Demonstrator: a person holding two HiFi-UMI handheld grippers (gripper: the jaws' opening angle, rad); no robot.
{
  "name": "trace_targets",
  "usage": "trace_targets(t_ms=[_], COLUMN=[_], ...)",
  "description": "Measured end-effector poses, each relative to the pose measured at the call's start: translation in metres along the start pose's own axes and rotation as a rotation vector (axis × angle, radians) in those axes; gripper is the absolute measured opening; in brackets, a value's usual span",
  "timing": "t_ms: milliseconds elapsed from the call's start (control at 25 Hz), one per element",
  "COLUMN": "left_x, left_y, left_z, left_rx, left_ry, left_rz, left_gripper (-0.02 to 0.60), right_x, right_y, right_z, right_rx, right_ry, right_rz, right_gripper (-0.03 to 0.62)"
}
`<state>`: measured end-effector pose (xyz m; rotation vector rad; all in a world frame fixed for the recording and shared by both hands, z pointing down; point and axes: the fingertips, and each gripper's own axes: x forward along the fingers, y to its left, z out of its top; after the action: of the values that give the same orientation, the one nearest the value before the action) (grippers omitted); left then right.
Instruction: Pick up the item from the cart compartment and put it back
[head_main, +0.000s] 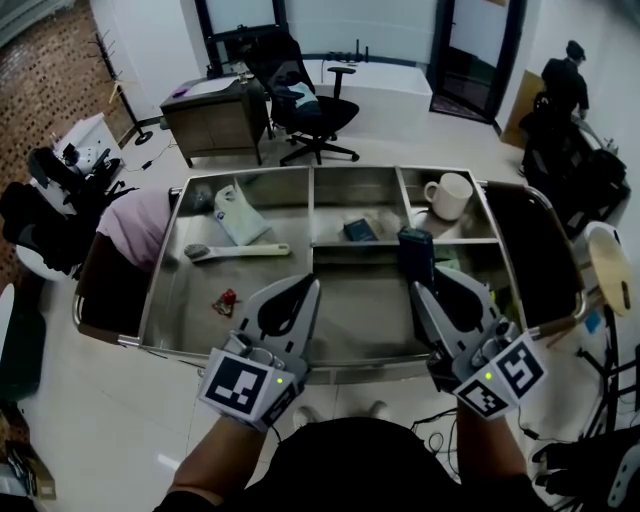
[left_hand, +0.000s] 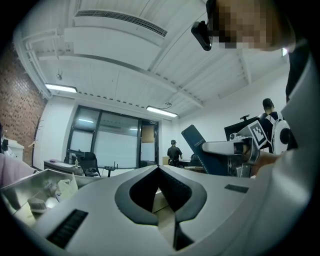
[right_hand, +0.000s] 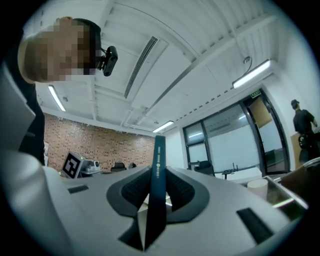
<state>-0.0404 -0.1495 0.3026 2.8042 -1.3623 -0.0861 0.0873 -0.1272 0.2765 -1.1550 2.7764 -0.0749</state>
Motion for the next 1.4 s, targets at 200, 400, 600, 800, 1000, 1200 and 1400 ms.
trace_targets(t_ms=[200, 400, 600, 800, 1000, 1200, 1400], left_x=[0.0, 0.001, 0.002, 0.002, 0.003, 0.003, 0.002], left_y=[-0.003, -0.005, -0.006, -0.005, -0.005, -0.005, -0.004], left_z=[0.001, 0.002, 0.0, -0.003, -0.002, -0.007, -0.004], left_rx=[0.008, 0.007, 0.015, 0.028, 0.003, 0.015, 0.023], left_ry=[0.006, -0.001, 0.023, 0.037, 0.025, 0.042, 0.032], left_rz=[-0.009, -0.014, -0.016, -0.017, -0.021, -0.029, -0.022], left_gripper=[0.0, 0.0, 0.0, 0.0, 0.0, 0.0, 0.0], right_x=[-0.009, -0.01, -0.011, -0.009, -0.008, -0.007, -0.007], right_y=[-0.008, -0.009, -0.009, -0.007, -0.005, -0.003, -0.004], right_z=[-0.01, -0.012, -0.01, -0.012, -0.011, -0.012, -0.012], right_rx=[0.025, 0.017, 0.005, 0.002, 0.003, 0.001, 0.001], right_ry=[0.005, 0.008, 0.013, 0.016, 0.017, 0.027, 0.025], right_rz=[-0.034, -0.037, -0.037, -0.032, -0.028, -0.026, -0.027], right_gripper=[0.1, 0.1, 0.1, 0.1, 0.1, 0.1, 0.1])
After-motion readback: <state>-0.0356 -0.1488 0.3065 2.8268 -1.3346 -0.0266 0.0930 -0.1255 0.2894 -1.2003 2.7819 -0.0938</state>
